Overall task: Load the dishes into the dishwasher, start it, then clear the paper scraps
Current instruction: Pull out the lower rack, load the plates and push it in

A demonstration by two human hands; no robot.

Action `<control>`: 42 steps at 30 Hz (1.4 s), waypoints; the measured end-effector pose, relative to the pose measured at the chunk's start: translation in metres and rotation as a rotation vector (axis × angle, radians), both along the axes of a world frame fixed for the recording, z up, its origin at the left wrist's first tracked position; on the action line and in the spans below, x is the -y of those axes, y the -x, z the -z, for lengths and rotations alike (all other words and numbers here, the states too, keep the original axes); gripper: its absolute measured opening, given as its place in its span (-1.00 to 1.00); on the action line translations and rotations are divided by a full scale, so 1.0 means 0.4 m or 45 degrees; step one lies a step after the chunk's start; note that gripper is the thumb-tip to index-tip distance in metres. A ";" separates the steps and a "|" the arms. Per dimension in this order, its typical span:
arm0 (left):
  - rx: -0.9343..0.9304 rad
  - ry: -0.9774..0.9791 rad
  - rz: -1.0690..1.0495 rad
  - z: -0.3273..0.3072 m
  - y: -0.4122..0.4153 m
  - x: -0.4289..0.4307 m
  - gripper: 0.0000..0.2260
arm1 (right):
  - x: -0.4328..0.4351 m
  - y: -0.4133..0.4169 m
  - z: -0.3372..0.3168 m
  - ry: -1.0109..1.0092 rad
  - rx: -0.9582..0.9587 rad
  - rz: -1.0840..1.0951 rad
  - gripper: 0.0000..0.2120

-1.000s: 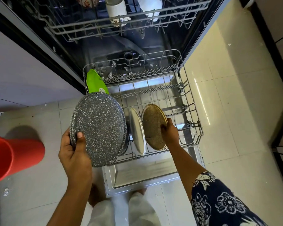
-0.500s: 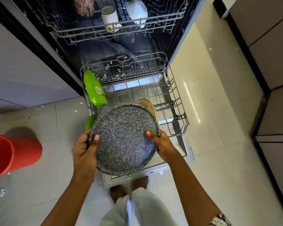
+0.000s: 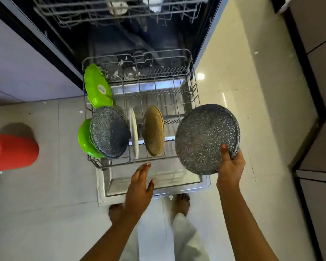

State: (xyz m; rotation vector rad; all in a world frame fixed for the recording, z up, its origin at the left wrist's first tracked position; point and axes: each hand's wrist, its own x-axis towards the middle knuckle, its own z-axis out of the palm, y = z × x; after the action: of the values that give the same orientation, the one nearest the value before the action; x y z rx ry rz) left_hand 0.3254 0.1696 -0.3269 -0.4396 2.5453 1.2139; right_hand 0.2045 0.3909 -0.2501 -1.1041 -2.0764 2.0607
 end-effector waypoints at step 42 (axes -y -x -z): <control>0.673 0.626 0.425 0.226 0.033 -0.005 -0.08 | 0.171 0.177 0.228 -0.806 0.099 -0.873 -0.77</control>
State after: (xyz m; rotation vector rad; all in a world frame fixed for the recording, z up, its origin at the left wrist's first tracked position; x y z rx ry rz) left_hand 0.3121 0.1717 -0.4174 -0.3548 2.2923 0.2907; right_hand 0.1338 0.3224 -0.3415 -0.4051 -3.1206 1.2847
